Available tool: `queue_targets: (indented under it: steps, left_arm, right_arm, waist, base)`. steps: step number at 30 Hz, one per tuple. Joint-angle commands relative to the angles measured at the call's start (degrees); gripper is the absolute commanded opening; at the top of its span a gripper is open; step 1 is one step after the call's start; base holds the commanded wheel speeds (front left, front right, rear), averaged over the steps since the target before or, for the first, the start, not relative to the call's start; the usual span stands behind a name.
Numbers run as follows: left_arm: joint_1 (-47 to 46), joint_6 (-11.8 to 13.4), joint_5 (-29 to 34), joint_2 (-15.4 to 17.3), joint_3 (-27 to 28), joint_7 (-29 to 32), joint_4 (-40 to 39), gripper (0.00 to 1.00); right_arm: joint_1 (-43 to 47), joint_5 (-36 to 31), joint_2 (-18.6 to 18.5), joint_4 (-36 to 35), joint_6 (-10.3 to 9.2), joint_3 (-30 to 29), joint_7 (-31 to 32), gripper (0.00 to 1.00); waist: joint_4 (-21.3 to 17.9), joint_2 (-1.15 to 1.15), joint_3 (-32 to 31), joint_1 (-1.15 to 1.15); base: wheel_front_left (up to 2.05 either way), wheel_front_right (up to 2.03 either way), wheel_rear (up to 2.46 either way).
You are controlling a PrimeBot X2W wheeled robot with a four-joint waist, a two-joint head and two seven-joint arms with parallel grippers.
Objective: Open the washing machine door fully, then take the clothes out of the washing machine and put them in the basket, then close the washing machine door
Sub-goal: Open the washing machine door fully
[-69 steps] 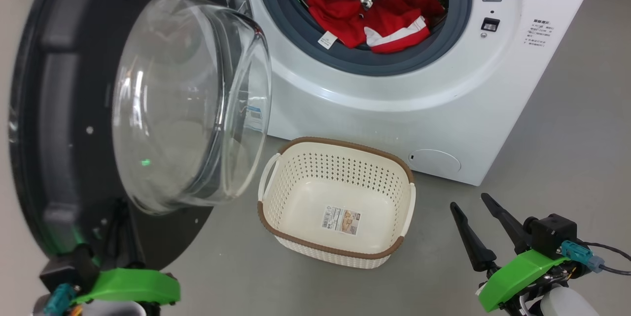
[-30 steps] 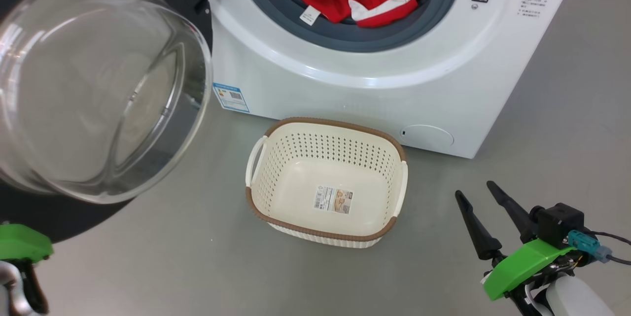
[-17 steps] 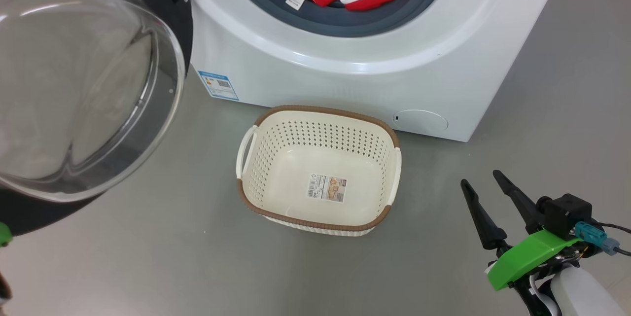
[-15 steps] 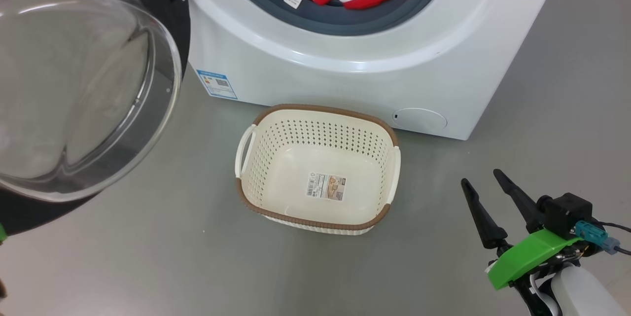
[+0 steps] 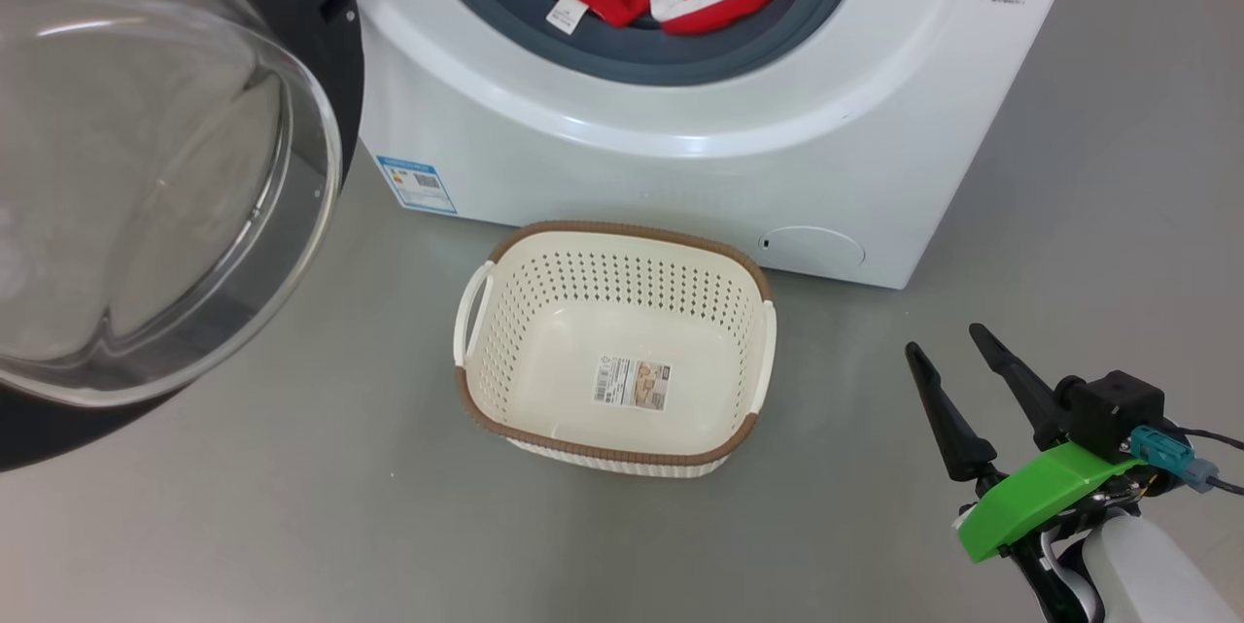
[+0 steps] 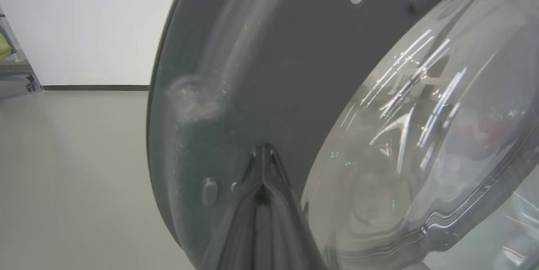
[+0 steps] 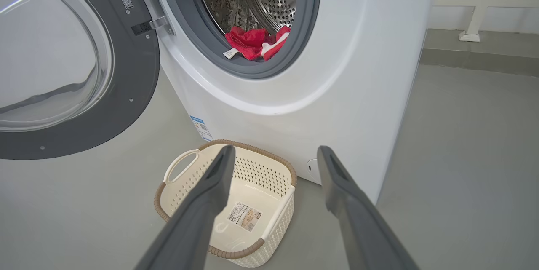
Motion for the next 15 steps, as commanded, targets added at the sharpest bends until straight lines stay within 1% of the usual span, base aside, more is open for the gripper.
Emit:
queue_targets:
  steps: [1,5,9,10,11,12,14,15]
  left_arm:
    - [0.20,-0.81,0.98,3.27,2.16,-0.47,-1.47,0.00]
    - [2.61,-4.09,1.29,0.76,3.78,-0.47,-3.22,0.00]
    - [5.95,-6.77,2.47,-1.97,4.94,-0.47,-6.38,0.01]
    - [6.80,-7.29,2.82,-2.84,5.05,-0.47,-7.43,0.10]
    - [6.80,-7.29,2.82,-2.84,5.05,-0.47,-7.43,0.10]
    - [7.67,-7.59,3.27,-3.70,5.24,-0.47,-8.73,0.22]
    - [9.56,-8.10,4.29,-5.40,5.39,-0.47,-11.29,0.41]
    - [10.42,-8.31,4.76,-6.28,5.47,-0.47,-12.62,0.47]
  right_arm:
    - [0.39,-0.25,-0.10,-1.07,0.09,1.24,-0.69,1.00]
    - [1.15,-0.15,0.19,-1.09,0.09,1.10,-0.69,1.00]
    - [2.01,-0.03,0.45,-1.28,0.09,0.79,-0.69,1.00]
    - [2.23,-0.01,0.47,-1.32,0.09,0.69,-0.69,1.00]
    - [2.23,-0.01,0.47,-1.32,0.09,0.69,-0.69,1.00]
    - [2.46,0.03,0.49,-1.34,0.09,0.60,-0.69,1.00]
    - [2.96,0.10,0.53,-1.40,0.09,0.51,-0.69,1.00]
    - [3.18,0.12,0.53,-1.45,0.09,0.44,-0.69,1.00]
  waist:
    - [-0.12,0.00,-0.97,0.00]
    - [-0.10,0.00,-2.53,0.00]
    - [-0.11,0.00,-3.84,0.00]
    - [-0.12,0.00,-4.15,0.00]
    - [-0.12,0.00,-4.15,0.00]
    - [-0.13,0.00,-4.53,0.00]
    - [-0.25,0.00,-5.14,0.00]
    - [-0.31,0.00,-5.36,0.00]
  base:
    - [0.00,0.00,0.00]
    - [0.00,0.00,0.00]
    - [0.00,0.00,0.00]
    - [0.00,0.00,0.00]
    - [0.00,0.00,0.00]
    - [0.00,0.00,0.00]
    - [0.00,0.00,0.00]
    - [0.00,0.00,0.00]
